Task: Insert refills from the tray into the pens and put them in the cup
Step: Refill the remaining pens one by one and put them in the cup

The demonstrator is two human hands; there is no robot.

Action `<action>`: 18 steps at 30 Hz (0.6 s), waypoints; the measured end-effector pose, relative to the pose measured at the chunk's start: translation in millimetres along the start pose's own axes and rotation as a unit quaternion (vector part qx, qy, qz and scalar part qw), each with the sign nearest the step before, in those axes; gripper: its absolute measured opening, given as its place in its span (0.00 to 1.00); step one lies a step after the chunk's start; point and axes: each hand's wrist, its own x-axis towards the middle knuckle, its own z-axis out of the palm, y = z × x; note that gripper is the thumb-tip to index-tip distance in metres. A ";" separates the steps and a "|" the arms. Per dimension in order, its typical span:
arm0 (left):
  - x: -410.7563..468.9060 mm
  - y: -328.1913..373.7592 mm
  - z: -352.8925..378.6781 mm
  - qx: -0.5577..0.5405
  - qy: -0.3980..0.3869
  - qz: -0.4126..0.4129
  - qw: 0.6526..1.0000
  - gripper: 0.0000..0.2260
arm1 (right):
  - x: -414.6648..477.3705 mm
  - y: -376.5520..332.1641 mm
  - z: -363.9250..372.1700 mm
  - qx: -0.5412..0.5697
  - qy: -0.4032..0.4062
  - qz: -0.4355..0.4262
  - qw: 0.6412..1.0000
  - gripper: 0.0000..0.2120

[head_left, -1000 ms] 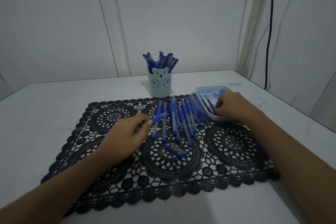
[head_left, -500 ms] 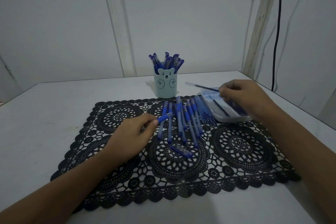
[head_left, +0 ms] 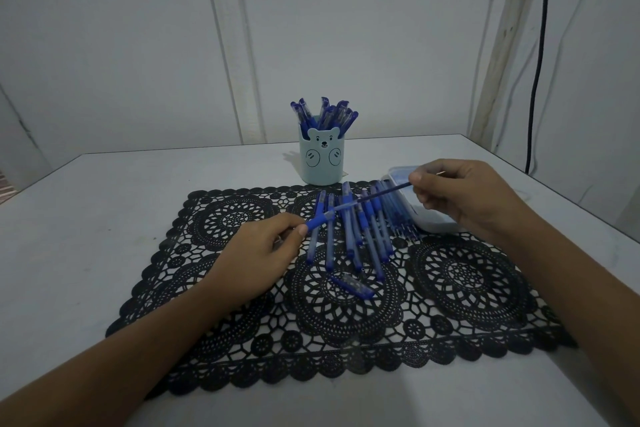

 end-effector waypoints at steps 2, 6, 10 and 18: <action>0.2 0.4 -0.2 -0.005 -0.001 -0.002 1.000 0.06 | 0.3 1.7 0.7 0.000 0.004 -0.002 1.000 0.01; 0.0 1.9 -0.5 -0.008 -0.005 0.001 1.000 0.06 | -0.8 1.9 1.0 -0.003 -0.002 -0.001 1.000 0.02; 0.2 1.6 -0.5 -0.012 -0.004 -0.007 1.000 0.07 | -2.0 1.2 2.5 -0.001 -0.009 0.001 1.000 0.02; 0.3 0.9 -0.9 -0.015 -0.003 -0.015 1.000 0.06 | -3.0 -0.9 2.4 0.022 -0.006 -0.001 1.000 0.03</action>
